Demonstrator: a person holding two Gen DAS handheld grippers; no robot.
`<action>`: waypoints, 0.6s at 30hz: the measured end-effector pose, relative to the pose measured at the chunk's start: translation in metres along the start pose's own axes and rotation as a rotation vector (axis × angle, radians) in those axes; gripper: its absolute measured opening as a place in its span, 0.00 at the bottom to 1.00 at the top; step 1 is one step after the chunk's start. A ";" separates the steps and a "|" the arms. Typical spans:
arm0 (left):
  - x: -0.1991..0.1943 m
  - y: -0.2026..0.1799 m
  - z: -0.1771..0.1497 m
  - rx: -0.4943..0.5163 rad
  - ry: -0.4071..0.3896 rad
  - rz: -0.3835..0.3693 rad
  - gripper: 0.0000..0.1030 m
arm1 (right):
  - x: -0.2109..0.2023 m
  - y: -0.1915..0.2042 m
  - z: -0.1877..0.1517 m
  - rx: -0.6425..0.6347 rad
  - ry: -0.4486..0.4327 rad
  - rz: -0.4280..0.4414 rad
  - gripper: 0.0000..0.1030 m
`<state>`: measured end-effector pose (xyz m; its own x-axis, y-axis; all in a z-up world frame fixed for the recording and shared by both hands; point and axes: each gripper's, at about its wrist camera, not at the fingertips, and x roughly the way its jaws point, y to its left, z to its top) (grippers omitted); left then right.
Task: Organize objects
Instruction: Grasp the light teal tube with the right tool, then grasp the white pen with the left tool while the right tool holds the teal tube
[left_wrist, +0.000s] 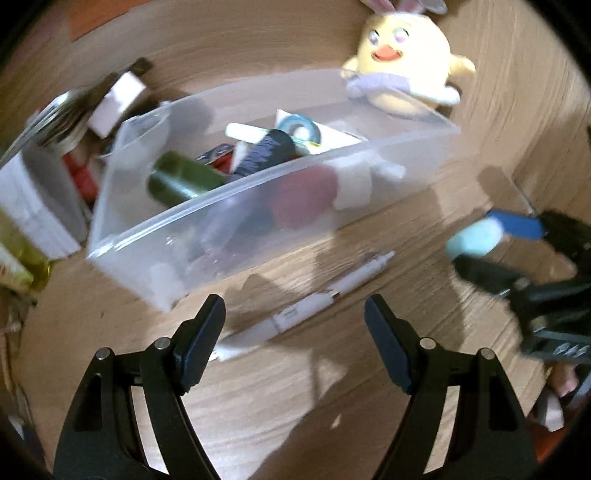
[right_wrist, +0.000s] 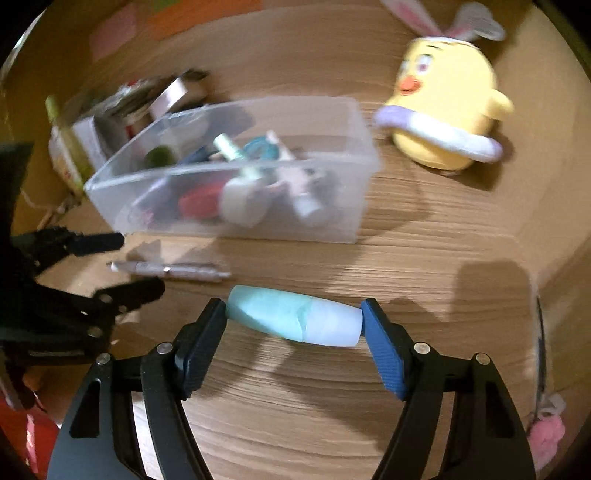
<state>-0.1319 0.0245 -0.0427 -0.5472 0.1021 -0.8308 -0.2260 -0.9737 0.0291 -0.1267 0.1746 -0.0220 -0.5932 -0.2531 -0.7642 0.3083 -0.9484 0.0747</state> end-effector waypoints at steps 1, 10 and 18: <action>0.005 -0.002 0.003 0.010 0.016 0.013 0.72 | -0.003 -0.004 0.001 0.010 -0.008 -0.004 0.69; 0.005 -0.009 -0.001 0.011 0.048 -0.036 0.21 | -0.014 -0.007 0.002 0.019 -0.044 0.012 0.69; -0.013 -0.013 -0.028 -0.059 0.027 -0.035 0.10 | -0.010 0.010 0.000 -0.008 -0.038 0.060 0.69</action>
<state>-0.0993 0.0303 -0.0472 -0.5174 0.1314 -0.8456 -0.1965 -0.9800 -0.0320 -0.1172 0.1680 -0.0136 -0.6014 -0.3164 -0.7336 0.3495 -0.9299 0.1145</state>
